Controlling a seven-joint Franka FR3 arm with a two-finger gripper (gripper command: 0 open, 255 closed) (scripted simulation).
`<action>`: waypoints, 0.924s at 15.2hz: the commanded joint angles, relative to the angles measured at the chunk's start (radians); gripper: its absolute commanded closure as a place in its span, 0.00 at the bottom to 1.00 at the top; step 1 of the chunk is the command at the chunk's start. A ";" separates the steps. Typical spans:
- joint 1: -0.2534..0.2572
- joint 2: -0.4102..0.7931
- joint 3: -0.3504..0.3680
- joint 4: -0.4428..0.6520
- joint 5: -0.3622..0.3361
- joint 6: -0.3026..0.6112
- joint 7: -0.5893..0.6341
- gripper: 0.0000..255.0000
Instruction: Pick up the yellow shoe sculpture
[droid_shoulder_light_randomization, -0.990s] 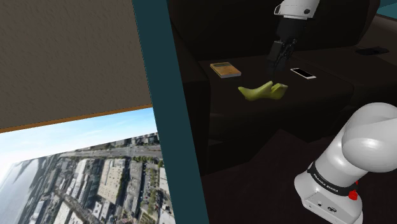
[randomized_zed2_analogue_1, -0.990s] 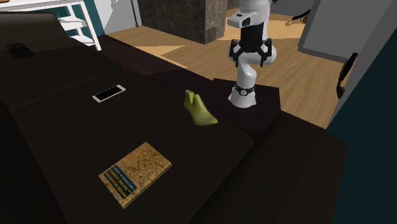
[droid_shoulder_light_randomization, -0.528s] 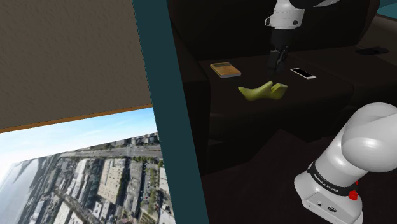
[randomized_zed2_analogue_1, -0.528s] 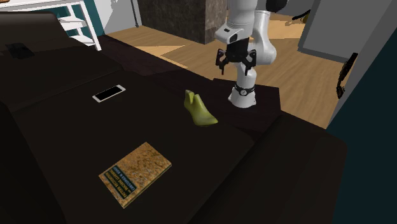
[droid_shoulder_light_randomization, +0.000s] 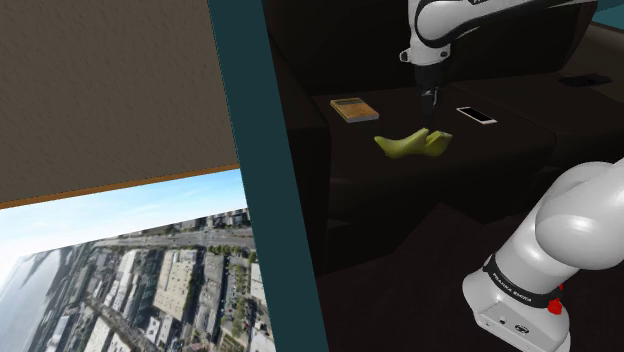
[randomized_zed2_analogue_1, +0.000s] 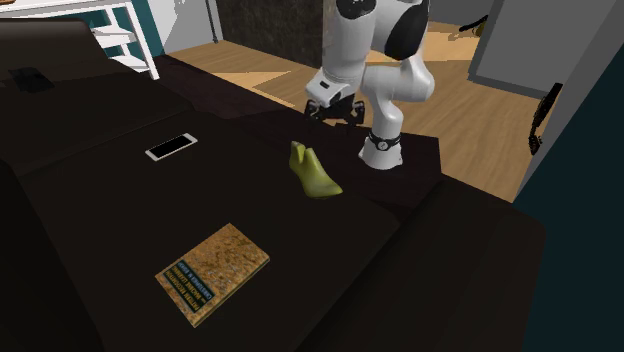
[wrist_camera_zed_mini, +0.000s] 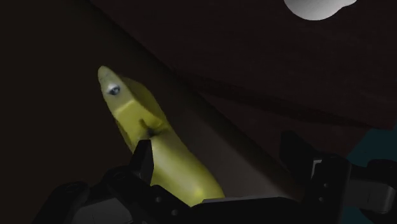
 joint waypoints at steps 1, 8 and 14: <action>-0.006 0.070 -0.013 0.024 -0.054 0.022 -0.050 0.00; -0.019 0.192 -0.034 0.036 -0.131 0.104 -0.100 0.00; -0.021 0.212 -0.037 0.007 -0.134 0.151 -0.087 0.00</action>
